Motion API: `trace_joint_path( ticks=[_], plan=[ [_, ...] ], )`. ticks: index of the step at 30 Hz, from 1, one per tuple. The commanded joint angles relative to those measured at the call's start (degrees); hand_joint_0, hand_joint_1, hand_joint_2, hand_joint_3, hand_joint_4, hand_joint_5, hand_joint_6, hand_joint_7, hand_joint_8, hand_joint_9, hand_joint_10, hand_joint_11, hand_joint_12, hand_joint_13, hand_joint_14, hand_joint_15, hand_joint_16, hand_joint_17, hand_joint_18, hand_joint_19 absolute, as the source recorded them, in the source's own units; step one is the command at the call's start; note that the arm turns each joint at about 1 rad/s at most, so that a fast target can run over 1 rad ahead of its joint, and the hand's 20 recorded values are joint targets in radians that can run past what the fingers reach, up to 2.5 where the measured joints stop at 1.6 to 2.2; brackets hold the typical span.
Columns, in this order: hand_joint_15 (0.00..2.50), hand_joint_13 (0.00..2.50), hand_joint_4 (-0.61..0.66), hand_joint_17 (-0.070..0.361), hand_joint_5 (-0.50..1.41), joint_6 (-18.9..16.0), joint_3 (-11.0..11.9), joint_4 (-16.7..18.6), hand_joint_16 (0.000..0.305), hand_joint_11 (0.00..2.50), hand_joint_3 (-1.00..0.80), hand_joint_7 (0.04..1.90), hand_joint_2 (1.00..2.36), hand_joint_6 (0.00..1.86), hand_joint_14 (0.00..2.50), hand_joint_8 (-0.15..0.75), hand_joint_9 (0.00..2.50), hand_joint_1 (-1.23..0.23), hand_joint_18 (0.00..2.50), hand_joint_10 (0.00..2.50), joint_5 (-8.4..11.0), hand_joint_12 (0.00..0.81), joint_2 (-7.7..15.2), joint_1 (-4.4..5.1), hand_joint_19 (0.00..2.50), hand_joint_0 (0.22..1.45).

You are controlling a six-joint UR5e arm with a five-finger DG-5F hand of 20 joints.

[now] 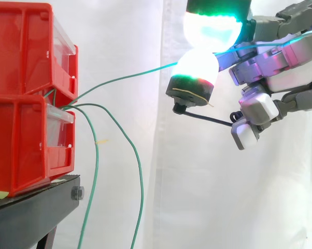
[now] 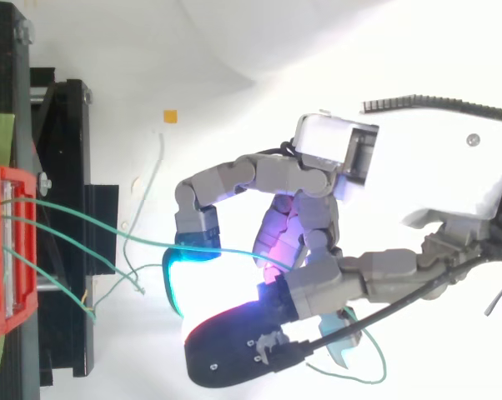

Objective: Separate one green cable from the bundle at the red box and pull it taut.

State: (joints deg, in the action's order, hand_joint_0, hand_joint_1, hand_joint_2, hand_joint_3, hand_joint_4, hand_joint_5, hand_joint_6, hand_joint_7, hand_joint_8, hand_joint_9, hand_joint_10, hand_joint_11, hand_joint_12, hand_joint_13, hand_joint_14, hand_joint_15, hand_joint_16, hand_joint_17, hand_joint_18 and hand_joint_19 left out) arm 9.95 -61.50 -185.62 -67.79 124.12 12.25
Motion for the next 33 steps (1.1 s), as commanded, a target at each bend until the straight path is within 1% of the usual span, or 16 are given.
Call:
trace_joint_path(
  ticks=[1,2,3,5,7,9,11,16,20,21,24,26,28,31,32,33],
  plan=[
    [0.42,1.32,0.05,0.116,0.14,0.1,0.0,0.0,0.052,0.34,-0.4,1.31,1.01,0.5,0.02,0.19,1.96,-0.69,0.93,0.02,-0.07,0.256,0.0,-0.04,0.5,0.7],
    [0.41,1.32,0.08,0.119,0.14,0.1,0.0,0.0,0.053,0.32,-0.46,1.32,1.0,0.5,0.01,0.191,1.95,-0.68,0.92,0.01,-0.07,0.257,0.0,-0.04,0.5,0.65],
    [0.42,1.32,0.1,0.125,0.14,0.1,0.1,0.0,0.055,0.31,-0.5,1.33,1.0,0.5,0.01,0.194,1.94,-0.61,0.92,0.01,-0.07,0.261,0.0,-0.04,0.49,0.55],
    [0.36,1.38,0.14,0.155,0.14,0.1,0.1,0.0,0.069,0.23,-0.5,1.32,1.0,0.5,0.01,0.22,1.97,-0.46,1.04,0.01,-0.07,0.297,0.0,-0.04,0.41,0.42],
    [0.33,1.39,0.15,0.165,0.14,0.1,0.1,0.0,0.073,0.2,-0.5,1.31,1.0,0.5,0.01,0.224,1.98,-0.35,1.08,0.01,-0.07,0.312,0.0,-0.04,0.38,0.38],
    [0.34,1.39,0.14,0.165,0.14,0.2,0.0,0.0,0.073,0.17,-0.5,1.3,1.0,0.5,0.01,0.224,1.96,-0.29,1.07,0.01,-0.07,0.309,0.1,-0.04,0.37,0.38],
    [0.34,1.38,0.13,0.156,0.14,0.2,0.0,0.0,0.069,0.19,-0.5,1.3,1.0,0.5,0.01,0.217,1.96,-0.24,1.04,0.01,-0.07,0.302,0.0,-0.04,0.39,0.41],
    [0.36,1.36,0.11,0.144,0.14,1.3,0.1,0.0,0.064,0.2,-0.5,1.3,1.0,0.5,0.01,0.209,1.96,-0.24,0.98,0.01,0.2,0.288,0.0,-0.04,0.43,0.45],
    [0.37,1.36,0.11,0.141,0.14,4.0,0.0,-0.2,0.063,0.23,-0.5,1.3,1.0,0.5,0.01,0.202,1.96,-0.26,0.97,0.01,0.29,0.284,0.0,0.05,0.44,0.46],
    [0.37,1.36,0.11,0.141,0.14,6.0,0.0,-0.6,0.063,0.22,-0.5,1.3,1.0,0.5,0.01,0.207,1.96,-0.27,0.97,0.01,0.73,0.282,0.0,-0.04,0.43,0.46],
    [0.38,1.35,0.1,0.136,0.14,8.9,0.0,-0.9,0.06,0.23,-0.5,1.3,1.0,0.5,0.01,0.201,1.96,-0.28,0.95,0.01,1.87,0.277,0.1,-0.21,0.45,0.48],
    [0.38,1.34,0.1,0.131,0.14,9.9,0.0,-1.0,0.058,0.24,-0.5,1.31,1.0,0.5,0.01,0.197,1.95,-0.26,0.94,0.01,2.13,0.27,0.0,-0.21,0.46,0.5],
    [0.4,1.33,0.09,0.128,0.14,11.4,0.0,-0.8,0.057,0.25,-0.5,1.31,1.0,0.5,0.01,0.192,1.95,-0.23,0.92,0.01,2.31,0.266,0.0,-0.48,0.46,0.52],
    [0.4,1.32,0.07,0.12,0.14,11.5,0.0,-0.8,0.053,0.26,-0.5,1.31,1.0,0.5,0.01,0.175,1.94,-0.23,0.89,0.01,2.31,0.254,0.1,-0.74,0.49,0.57],
    [0.4,1.32,0.07,0.119,0.14,11.7,0.0,-1.0,0.053,0.25,-0.5,1.31,1.0,0.5,0.01,0.171,1.94,-0.24,0.89,0.01,2.22,0.252,0.0,-1.09,0.5,0.57],
    [0.4,1.32,0.07,0.117,0.14,11.7,0.0,-1.0,0.052,0.26,-0.5,1.31,1.0,0.5,0.01,0.174,1.94,-0.25,0.89,0.01,2.22,0.254,0.0,-1.09,0.5,0.58]
  ],
)
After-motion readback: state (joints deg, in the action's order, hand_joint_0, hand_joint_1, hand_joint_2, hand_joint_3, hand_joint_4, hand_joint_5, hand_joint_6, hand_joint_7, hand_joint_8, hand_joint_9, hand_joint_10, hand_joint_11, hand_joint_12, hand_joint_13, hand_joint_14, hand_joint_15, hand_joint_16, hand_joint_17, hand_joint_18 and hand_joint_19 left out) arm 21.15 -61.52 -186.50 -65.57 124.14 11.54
